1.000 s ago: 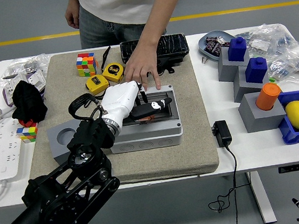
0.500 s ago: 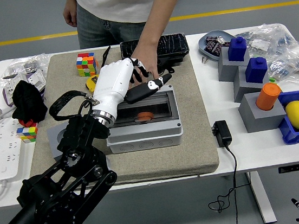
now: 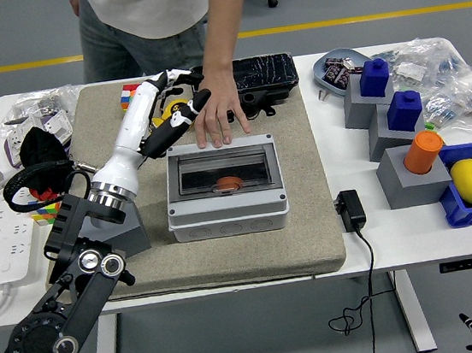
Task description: Fetch the battery,place it into the box,close the lid of the box
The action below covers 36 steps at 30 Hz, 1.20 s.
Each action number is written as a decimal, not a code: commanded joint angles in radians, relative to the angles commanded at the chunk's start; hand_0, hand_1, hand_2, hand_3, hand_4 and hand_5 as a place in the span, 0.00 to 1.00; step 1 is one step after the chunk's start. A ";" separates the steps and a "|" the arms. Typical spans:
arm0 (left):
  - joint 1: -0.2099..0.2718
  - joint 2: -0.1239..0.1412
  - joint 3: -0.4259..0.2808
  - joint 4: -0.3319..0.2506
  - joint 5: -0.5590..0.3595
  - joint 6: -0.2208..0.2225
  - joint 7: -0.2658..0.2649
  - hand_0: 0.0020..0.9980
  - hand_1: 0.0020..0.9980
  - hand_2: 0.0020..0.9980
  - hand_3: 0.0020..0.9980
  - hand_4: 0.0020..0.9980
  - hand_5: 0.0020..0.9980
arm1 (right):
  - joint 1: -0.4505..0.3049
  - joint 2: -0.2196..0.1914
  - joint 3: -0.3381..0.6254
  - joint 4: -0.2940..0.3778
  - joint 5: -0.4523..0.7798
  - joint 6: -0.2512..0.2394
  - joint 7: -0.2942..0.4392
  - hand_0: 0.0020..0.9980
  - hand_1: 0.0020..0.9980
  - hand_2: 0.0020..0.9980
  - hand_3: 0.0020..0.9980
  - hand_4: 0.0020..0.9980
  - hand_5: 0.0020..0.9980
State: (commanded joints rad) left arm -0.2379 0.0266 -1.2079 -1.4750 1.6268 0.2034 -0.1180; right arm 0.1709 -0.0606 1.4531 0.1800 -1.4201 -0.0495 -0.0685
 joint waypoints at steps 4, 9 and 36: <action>0.048 0.000 -0.072 0.001 -0.163 0.002 -0.053 0.87 0.96 0.92 0.91 1.00 1.00 | 0.000 0.000 0.005 0.000 0.003 -0.001 0.002 0.83 0.74 0.69 0.71 1.00 0.98; 0.103 0.021 -0.174 -0.010 -0.367 -0.007 -0.059 0.91 0.98 0.95 0.92 1.00 1.00 | 0.006 0.000 0.002 0.000 0.016 -0.003 0.007 0.86 0.76 0.71 0.72 1.00 1.00; 0.233 0.061 -0.230 -0.013 -0.184 -0.099 0.039 0.74 0.77 0.75 0.75 1.00 1.00 | -0.091 0.047 0.095 0.000 -0.116 -0.103 0.016 0.93 0.81 0.78 0.77 0.94 0.74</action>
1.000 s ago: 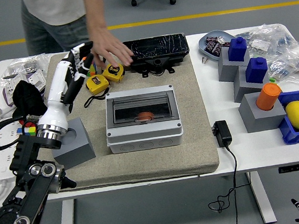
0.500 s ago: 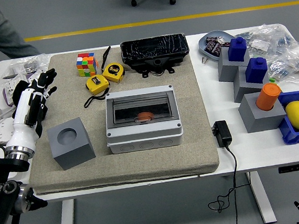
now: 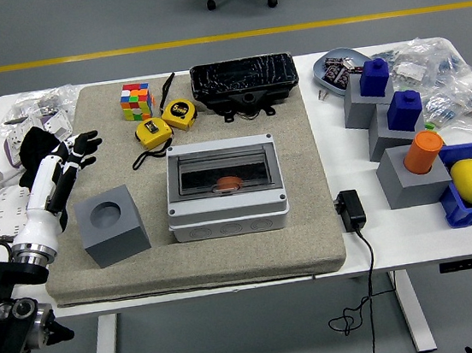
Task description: Fetch the battery,place it into the box,close the lid of the box
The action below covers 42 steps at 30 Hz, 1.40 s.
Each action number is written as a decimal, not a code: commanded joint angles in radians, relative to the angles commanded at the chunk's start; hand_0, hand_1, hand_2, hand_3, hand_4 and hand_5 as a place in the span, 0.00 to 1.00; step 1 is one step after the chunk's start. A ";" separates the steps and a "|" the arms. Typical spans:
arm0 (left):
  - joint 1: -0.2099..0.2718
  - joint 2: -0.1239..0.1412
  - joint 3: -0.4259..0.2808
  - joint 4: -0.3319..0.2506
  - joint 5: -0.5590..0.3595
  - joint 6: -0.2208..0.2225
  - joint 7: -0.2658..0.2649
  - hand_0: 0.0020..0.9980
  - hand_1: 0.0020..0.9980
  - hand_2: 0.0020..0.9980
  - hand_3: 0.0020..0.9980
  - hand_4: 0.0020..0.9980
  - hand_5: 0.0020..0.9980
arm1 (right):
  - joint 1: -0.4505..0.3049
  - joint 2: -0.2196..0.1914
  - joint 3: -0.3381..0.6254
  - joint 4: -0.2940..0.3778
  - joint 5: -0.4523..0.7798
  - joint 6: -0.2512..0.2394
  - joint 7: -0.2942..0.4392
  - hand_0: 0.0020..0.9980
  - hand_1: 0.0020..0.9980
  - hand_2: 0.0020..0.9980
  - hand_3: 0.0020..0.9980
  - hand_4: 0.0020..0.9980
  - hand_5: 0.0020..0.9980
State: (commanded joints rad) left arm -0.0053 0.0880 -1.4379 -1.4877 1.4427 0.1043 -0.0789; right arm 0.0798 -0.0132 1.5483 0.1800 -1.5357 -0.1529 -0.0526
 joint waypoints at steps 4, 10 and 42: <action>0.000 -0.005 -0.003 0.001 -0.003 0.011 0.004 0.74 0.77 0.75 0.75 1.00 1.00 | -0.001 0.003 0.010 0.000 -0.071 -0.109 0.000 0.93 0.81 0.78 0.77 0.94 0.74; 0.005 -0.009 -0.002 -0.002 -0.005 0.020 0.004 0.74 0.77 0.75 0.75 1.00 1.00 | -0.004 0.000 0.038 0.000 -0.130 -0.183 -0.010 0.61 0.48 0.42 0.39 0.73 0.51; -0.013 -0.020 0.012 0.002 0.021 0.046 0.009 0.80 0.84 0.80 0.78 1.00 1.00 | 0.001 -0.006 0.014 0.000 0.019 0.041 -0.016 1.00 0.97 0.94 0.97 1.00 1.00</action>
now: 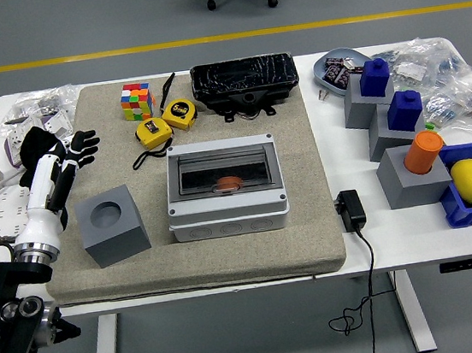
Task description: Fetch the battery,place it into the box,close the lid of the box
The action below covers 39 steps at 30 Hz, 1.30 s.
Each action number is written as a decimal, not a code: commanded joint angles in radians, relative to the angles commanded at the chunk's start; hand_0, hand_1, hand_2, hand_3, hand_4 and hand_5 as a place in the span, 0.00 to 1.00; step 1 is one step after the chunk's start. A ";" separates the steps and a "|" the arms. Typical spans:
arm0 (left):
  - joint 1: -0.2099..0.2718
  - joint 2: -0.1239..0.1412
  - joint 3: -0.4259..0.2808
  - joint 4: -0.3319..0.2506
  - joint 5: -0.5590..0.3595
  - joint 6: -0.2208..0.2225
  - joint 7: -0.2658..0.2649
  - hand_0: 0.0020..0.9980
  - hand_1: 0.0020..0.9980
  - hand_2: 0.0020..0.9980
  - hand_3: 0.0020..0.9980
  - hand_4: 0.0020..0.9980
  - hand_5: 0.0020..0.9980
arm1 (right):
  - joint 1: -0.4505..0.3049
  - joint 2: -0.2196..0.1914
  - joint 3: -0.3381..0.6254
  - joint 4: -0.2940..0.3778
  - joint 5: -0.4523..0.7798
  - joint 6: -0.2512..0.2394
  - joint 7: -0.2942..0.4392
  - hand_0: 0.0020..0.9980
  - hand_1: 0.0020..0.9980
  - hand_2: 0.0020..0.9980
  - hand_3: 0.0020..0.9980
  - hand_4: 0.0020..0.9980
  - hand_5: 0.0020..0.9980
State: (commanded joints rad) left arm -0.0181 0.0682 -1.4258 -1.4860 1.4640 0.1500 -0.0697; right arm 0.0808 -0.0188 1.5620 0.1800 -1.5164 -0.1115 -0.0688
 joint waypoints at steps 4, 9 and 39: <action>-0.014 -0.001 -0.004 0.003 0.019 -0.003 0.002 0.80 0.84 0.80 0.78 1.00 1.00 | 0.009 0.000 0.030 0.000 -0.023 0.029 -0.007 1.00 0.97 0.94 0.97 1.00 1.00; -0.023 -0.007 -0.014 0.001 0.046 -0.015 0.008 0.90 0.95 0.90 0.85 1.00 0.96 | 0.019 0.001 0.052 0.000 -0.049 0.034 -0.008 1.00 1.00 1.00 1.00 1.00 1.00; -0.035 -0.018 -0.026 -0.006 0.037 0.011 0.028 0.93 1.00 0.96 0.92 1.00 0.97 | 0.042 0.004 0.006 0.000 0.021 -0.050 0.035 1.00 0.95 0.91 0.93 1.00 1.00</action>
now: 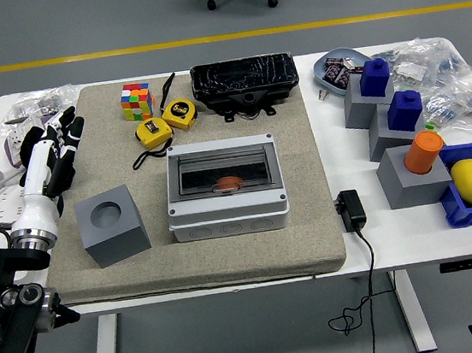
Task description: Fetch the battery,place it into the box,close the lid of the box
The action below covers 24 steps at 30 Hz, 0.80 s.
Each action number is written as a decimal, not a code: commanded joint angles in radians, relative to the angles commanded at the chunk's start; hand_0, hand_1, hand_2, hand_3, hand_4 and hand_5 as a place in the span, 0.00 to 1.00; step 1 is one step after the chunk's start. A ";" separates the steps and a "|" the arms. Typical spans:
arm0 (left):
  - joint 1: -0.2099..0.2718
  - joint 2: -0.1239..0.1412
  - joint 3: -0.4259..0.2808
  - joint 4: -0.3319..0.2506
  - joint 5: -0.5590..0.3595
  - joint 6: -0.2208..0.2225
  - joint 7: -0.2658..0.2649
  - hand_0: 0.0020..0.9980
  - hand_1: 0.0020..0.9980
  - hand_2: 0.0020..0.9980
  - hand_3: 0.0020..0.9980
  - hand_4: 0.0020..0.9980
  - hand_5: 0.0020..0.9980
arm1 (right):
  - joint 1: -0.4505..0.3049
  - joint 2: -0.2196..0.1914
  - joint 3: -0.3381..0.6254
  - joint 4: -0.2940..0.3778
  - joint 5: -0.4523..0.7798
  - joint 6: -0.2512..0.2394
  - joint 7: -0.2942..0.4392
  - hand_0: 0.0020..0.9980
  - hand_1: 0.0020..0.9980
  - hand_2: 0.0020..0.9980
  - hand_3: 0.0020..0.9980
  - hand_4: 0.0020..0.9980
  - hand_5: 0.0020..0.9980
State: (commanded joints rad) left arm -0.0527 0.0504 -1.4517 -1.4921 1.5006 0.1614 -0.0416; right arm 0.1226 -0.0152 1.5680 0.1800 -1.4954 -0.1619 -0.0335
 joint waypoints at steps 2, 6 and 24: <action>0.000 0.001 0.001 0.000 -0.002 0.003 -0.001 0.93 1.00 0.96 0.92 1.00 0.97 | 0.000 0.000 -0.001 0.000 0.001 -0.001 -0.001 1.00 0.95 0.91 0.93 1.00 1.00; -0.001 0.001 0.000 0.000 -0.006 0.010 -0.006 0.91 0.98 0.95 0.91 1.00 0.97 | 0.000 -0.001 -0.004 0.000 0.003 -0.002 0.000 1.00 0.95 0.90 0.91 1.00 1.00; -0.002 0.005 0.006 0.000 -0.011 0.018 -0.016 0.85 0.95 0.92 0.90 1.00 0.96 | 0.003 -0.004 -0.014 0.000 0.013 -0.003 -0.001 1.00 0.93 0.89 0.90 1.00 1.00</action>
State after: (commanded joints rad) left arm -0.0547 0.0552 -1.4460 -1.4918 1.4892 0.1797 -0.0580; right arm 0.1251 -0.0194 1.5544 0.1800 -1.4828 -0.1652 -0.0346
